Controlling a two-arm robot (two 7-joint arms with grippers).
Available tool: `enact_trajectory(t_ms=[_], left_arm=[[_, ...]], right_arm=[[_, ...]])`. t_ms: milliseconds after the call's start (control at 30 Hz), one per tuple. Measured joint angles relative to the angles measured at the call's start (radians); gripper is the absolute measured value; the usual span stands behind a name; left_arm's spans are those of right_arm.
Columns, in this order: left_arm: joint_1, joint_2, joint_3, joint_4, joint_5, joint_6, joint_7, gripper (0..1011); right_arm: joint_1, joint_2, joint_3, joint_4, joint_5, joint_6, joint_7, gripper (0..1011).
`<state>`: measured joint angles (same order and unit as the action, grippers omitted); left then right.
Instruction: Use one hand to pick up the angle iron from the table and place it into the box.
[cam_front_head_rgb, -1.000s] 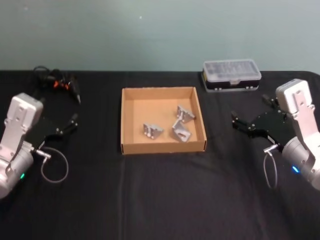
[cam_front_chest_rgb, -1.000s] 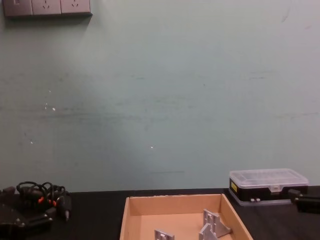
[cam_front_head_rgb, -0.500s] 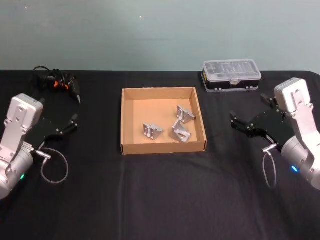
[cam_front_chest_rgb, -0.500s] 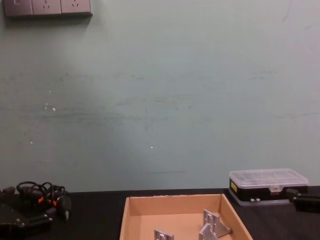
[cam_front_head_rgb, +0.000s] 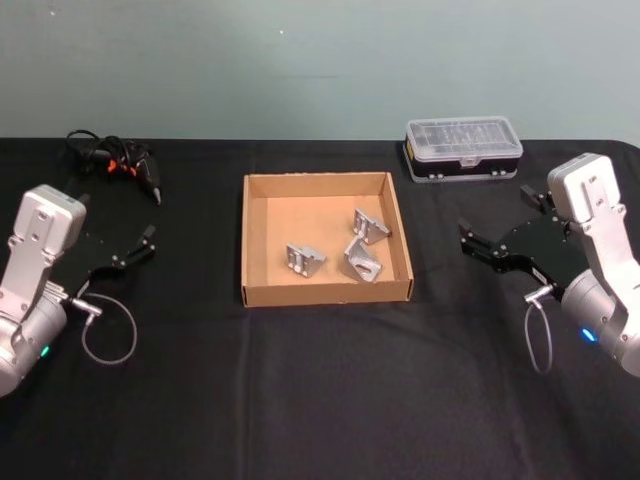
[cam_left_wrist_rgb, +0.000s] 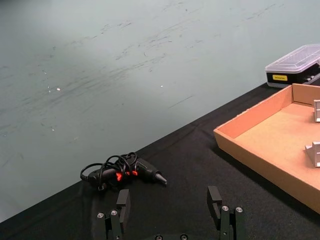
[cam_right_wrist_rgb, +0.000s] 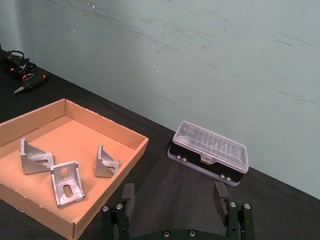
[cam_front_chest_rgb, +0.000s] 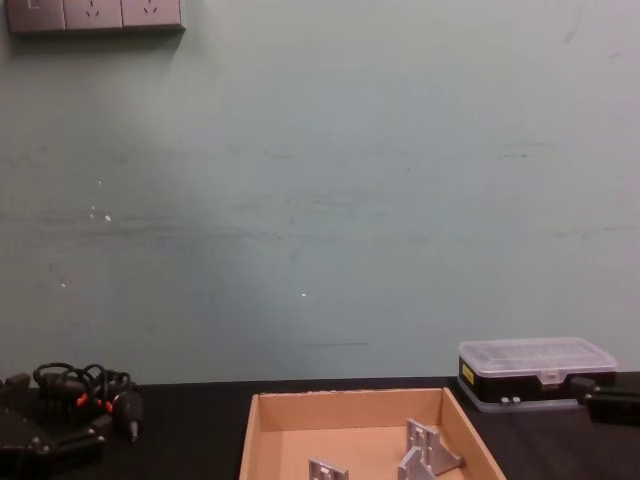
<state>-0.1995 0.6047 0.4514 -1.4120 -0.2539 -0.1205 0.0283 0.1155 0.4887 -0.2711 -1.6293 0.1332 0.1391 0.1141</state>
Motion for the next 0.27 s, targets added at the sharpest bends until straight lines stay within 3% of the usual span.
enact_trajectory(t_ms=[267], left_arm=[[0.0, 0.0, 0.0, 0.0, 0.0, 0.0, 0.0, 1011]], right_arm=[[0.001, 0.0, 0.0, 0.0, 0.0, 0.0, 0.001, 1002]])
